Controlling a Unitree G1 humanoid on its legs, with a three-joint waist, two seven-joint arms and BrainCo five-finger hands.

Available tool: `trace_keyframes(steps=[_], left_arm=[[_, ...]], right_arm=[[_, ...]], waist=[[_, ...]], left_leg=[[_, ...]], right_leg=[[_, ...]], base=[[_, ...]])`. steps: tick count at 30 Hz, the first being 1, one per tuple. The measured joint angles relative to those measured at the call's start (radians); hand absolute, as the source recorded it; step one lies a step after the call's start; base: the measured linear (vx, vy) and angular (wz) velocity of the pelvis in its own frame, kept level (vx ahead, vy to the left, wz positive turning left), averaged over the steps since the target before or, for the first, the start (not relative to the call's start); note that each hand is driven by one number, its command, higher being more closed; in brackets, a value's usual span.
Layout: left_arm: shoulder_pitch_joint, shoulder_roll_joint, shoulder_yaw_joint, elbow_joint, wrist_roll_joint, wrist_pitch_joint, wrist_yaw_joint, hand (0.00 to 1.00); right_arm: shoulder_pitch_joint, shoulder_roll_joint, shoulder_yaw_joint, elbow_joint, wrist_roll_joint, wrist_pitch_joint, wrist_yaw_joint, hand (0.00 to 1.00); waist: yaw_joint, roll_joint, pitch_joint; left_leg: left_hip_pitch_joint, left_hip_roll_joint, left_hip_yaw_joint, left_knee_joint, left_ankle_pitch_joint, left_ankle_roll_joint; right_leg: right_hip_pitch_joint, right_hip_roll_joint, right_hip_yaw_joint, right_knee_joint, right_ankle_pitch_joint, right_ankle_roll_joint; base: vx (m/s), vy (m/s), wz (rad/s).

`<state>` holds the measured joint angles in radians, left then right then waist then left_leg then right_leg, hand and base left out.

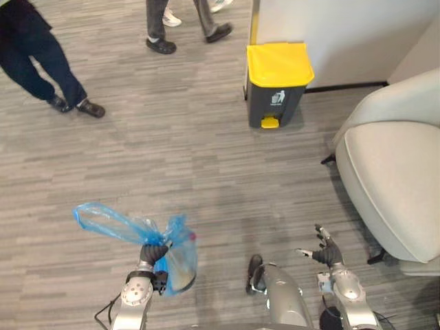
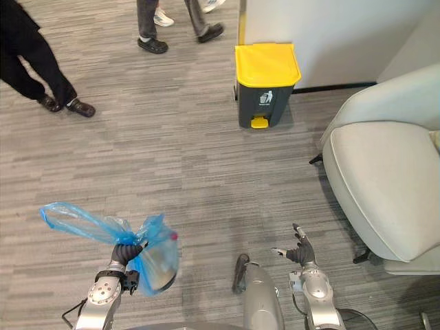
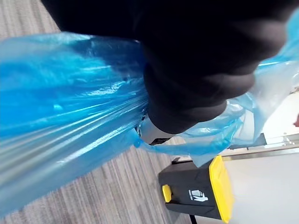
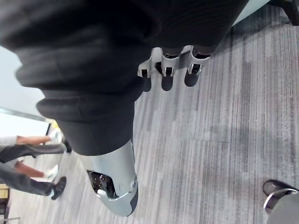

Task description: Gather rubbish on tea table into small bin, then transfer packed bag to large trash can.

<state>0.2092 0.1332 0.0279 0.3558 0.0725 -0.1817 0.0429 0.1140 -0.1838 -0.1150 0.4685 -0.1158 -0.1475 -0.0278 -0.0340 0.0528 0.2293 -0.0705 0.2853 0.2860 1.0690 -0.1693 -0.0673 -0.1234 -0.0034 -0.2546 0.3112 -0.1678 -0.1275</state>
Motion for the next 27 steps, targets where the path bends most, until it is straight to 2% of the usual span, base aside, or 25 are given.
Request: trace_keyframes(steps=[2,3,4,5,6,7,8,9,10,11,12,13,14,15,16,17,18,20,21,22,23,24,25,26,27], left_arm=[[0.01,-0.007,-0.001,-0.004,0.0,-0.002,0.0,1.0],[0.012,-0.008,-0.001,-0.004,0.0,-0.001,-0.001,1.0],[0.017,-0.008,-0.002,-0.004,0.0,-0.001,-0.002,1.0],[0.024,-0.008,-0.002,-0.004,0.0,-0.001,-0.001,1.0],[0.039,-0.011,-0.001,-0.004,0.0,-0.001,-0.002,1.0],[0.056,-0.021,-0.001,-0.008,0.0,-0.001,-0.001,1.0],[0.06,-0.021,0.004,-0.007,0.0,0.0,0.0,1.0],[0.053,-0.014,0.009,-0.011,0.0,0.003,0.001,1.0],[0.035,-0.022,0.007,-0.024,0.0,0.003,0.0,1.0],[0.032,-0.027,0.007,-0.03,0.0,0.003,0.001,1.0],[0.037,-0.032,0.005,-0.031,0.0,0.004,0.001,1.0],[0.042,-0.03,0.001,-0.03,0.0,0.008,0.001,1.0],[0.048,-0.026,0.001,-0.031,0.0,0.013,0.002,1.0],[0.052,-0.022,0.0,-0.031,0.0,0.013,0.004,1.0],[0.055,-0.014,0.0,-0.031,0.0,0.013,0.005,1.0],[0.054,-0.005,0.0,-0.033,0.0,0.013,0.006,1.0],[0.05,0.002,0.001,-0.034,0.0,0.013,0.007,1.0],[0.041,0.008,0.003,-0.033,0.0,0.013,0.011,1.0],[0.039,0.007,0.003,-0.029,0.0,0.013,0.012,1.0],[0.038,0.011,0.005,-0.03,0.0,0.012,0.016,1.0],[0.038,0.013,0.006,-0.028,0.0,0.011,0.019,1.0],[0.031,-0.009,0.006,-0.003,0.0,0.016,0.024,1.0],[0.023,-0.009,0.005,-0.005,0.0,0.017,0.025,1.0],[0.021,-0.013,0.003,-0.005,0.0,0.017,0.025,1.0],[0.019,-0.029,0.003,-0.005,0.0,0.018,0.024,1.0]], right_arm=[[0.003,0.003,-0.001,-0.04,0.004,-0.005,-0.016,0.0],[-0.005,0.0,-0.004,-0.043,0.008,-0.004,-0.021,0.0],[-0.006,-0.001,-0.006,-0.04,0.007,-0.002,-0.026,0.0],[-0.007,-0.002,-0.006,-0.039,0.007,-0.002,-0.029,0.0],[-0.002,-0.002,-0.01,-0.028,0.007,-0.002,-0.034,0.0],[0.005,-0.008,-0.021,-0.012,0.007,-0.001,-0.036,0.0],[0.006,-0.004,-0.025,0.003,0.007,0.001,-0.037,0.0],[0.014,0.007,-0.025,0.018,0.006,0.002,-0.035,0.0],[0.021,0.006,-0.031,0.019,0.006,0.003,-0.036,0.0],[0.021,0.006,-0.031,0.019,0.005,0.003,-0.035,0.0],[0.02,0.01,-0.029,0.019,0.003,0.003,-0.034,0.0],[0.013,0.016,-0.029,0.02,-0.003,0.003,-0.035,0.0],[0.014,0.022,-0.026,0.027,-0.006,0.003,-0.035,0.0],[0.016,0.022,-0.022,0.028,-0.006,0.003,-0.035,0.0],[0.02,0.021,-0.012,0.028,-0.012,0.002,-0.035,0.0],[0.022,0.021,-0.001,0.027,-0.013,0.002,-0.035,0.0],[0.02,0.022,0.005,0.021,-0.013,0.001,-0.034,0.0],[0.015,0.017,0.007,0.015,-0.012,0.0,-0.035,0.0],[0.017,0.013,0.006,0.019,-0.012,0.001,-0.034,0.0],[0.031,0.012,0.007,0.018,-0.013,0.003,-0.034,0.0],[0.039,0.01,0.006,0.018,-0.013,0.003,-0.035,0.0],[0.045,-0.013,0.001,0.03,-0.013,0.008,-0.035,0.0],[0.037,-0.013,-0.005,0.017,-0.013,0.012,-0.035,0.0],[0.035,-0.013,-0.009,0.005,-0.013,0.012,-0.035,0.0],[0.047,-0.015,-0.011,-0.028,-0.013,0.014,-0.035,0.0]], waist=[[0.02,-0.021,0.003],[0.035,-0.027,0.009],[0.051,-0.029,0.01],[0.054,-0.031,0.011],[0.053,-0.026,0.009],[0.056,0.002,-0.01],[0.06,-0.004,-0.016],[0.049,-0.038,-0.036],[0.049,-0.05,-0.042],[0.049,-0.051,-0.043],[0.049,-0.051,-0.043],[0.039,-0.052,-0.042],[0.023,-0.051,-0.041],[0.018,-0.049,-0.041],[0.01,-0.044,-0.039],[0.008,-0.044,-0.039],[0.007,-0.038,-0.038],[-0.012,-0.023,-0.029],[-0.012,-0.018,-0.026],[-0.01,-0.021,-0.029],[-0.011,-0.023,-0.029],[-0.007,0.022,-0.038],[-0.006,0.019,-0.038],[-0.008,0.018,-0.037],[-0.009,0.017,-0.034]], left_leg=[[-0.131,-0.018,0.004,-0.018,-0.031,0.023],[-0.214,-0.026,0.007,-0.093,-0.044,0.045],[-0.26,-0.049,0.006,-0.218,-0.045,0.045],[-0.278,-0.065,-0.001,-0.301,-0.043,0.043],[-0.289,-0.105,-0.03,-0.505,-0.023,0.024],[-0.28,-0.129,-0.074,-0.713,0.081,-0.007],[-0.272,-0.142,-0.08,-0.702,0.126,0.06],[-0.273,-0.184,-0.063,-0.678,0.079,0.078],[-0.276,-0.202,-0.038,-0.642,0.018,0.091],[-0.268,-0.207,-0.025,-0.627,-0.013,0.097],[-0.226,-0.22,-0.006,-0.618,-0.06,0.105],[-0.176,-0.234,0.002,-0.629,-0.083,0.114],[-0.099,-0.249,0.007,-0.655,-0.108,0.121],[-0.059,-0.253,0.008,-0.672,-0.117,0.125],[0.011,-0.255,0.01,-0.709,-0.124,0.128],[0.053,-0.255,0.009,-0.741,-0.124,0.128],[0.087,-0.251,0.004,-0.766,-0.124,0.128],[0.149,-0.232,-0.017,-0.806,-0.129,0.118],[0.167,-0.224,-0.024,-0.814,-0.134,0.109],[0.199,-0.219,-0.039,-0.818,-0.15,0.069],[0.218,-0.22,-0.047,-0.814,-0.164,0.043],[0.224,-0.175,-0.075,-0.79,-0.175,0.017],[0.209,-0.167,-0.093,-0.731,-0.125,-0.023],[0.196,-0.166,-0.103,-0.677,-0.093,-0.024],[0.138,-0.153,-0.105,-0.514,-0.006,-0.025]], right_leg=[[0.088,0.0,0.049,-0.07,-0.015,0.013],[0.126,0.001,0.091,-0.097,-0.028,0.028],[0.158,-0.005,0.131,-0.111,-0.044,0.046],[0.175,-0.013,0.15,-0.115,-0.059,0.059],[0.204,-0.025,0.18,-0.124,-0.084,0.084],[0.229,-0.016,0.213,-0.133,-0.112,0.113],[0.236,-0.024,0.241,-0.129,-0.129,0.129],[0.234,-0.077,0.26,-0.114,-0.14,0.145],[0.209,-0.108,0.281,-0.039,-0.157,0.174],[0.187,-0.118,0.295,0.021,-0.159,0.186],[0.129,-0.139,0.313,0.197,-0.14,0.248],[0.066,-0.157,0.318,0.368,-0.105,0.348],[0.006,-0.17,0.307,0.549,-0.106,0.37],[-0.017,-0.175,0.296,0.607,-0.118,0.344],[-0.07,-0.171,0.258,0.653,-0.147,0.289],[-0.119,-0.168,0.224,0.648,-0.164,0.257],[-0.169,-0.161,0.197,0.617,-0.177,0.234],[-0.278,-0.132,0.171,0.432,-0.167,0.209],[-0.291,-0.117,0.171,0.359,-0.139,0.198],[-0.291,-0.091,0.173,0.164,-0.022,0.181],[-0.285,-0.081,0.182,0.107,0.128,0.171],[-0.268,-0.058,0.165,0.142,0.131,0.149],[-0.259,-0.066,0.157,0.167,0.092,0.144],[-0.242,-0.073,0.145,0.169,0.074,0.144],[-0.18,-0.069,0.135,0.151,0.048,0.137]], base=[[0.48,0.031,-0.81],[0.47,0.115,-1.03],[0.47,0.147,-1.05],[0.58,0.252,-0.91],[0.49,0.251,-0.86],[0.65,0.357,-0.93],[0.61,0.327,-0.59],[0.73,0.383,-0.24],[0.58,0.289,-0.1],[0.55,0.288,-0.38],[0.54,0.26,-0.39],[0.65,0.26,-0.27],[0.44,0.148,0.01],[0.54,0.091,0.07],[0.42,0.041,0.05],[0.62,0.042,0.01],[0.51,-0.016,0.12],[0.58,-0.078,0.37],[0.53,-0.127,0.41],[0.44,-0.112,0.31],[0.55,-0.123,0.38],[0.56,-0.118,0.28],[0.56,-0.134,0.29],[0.55,-0.192,0.27],[0.53,-0.211,0.25]])
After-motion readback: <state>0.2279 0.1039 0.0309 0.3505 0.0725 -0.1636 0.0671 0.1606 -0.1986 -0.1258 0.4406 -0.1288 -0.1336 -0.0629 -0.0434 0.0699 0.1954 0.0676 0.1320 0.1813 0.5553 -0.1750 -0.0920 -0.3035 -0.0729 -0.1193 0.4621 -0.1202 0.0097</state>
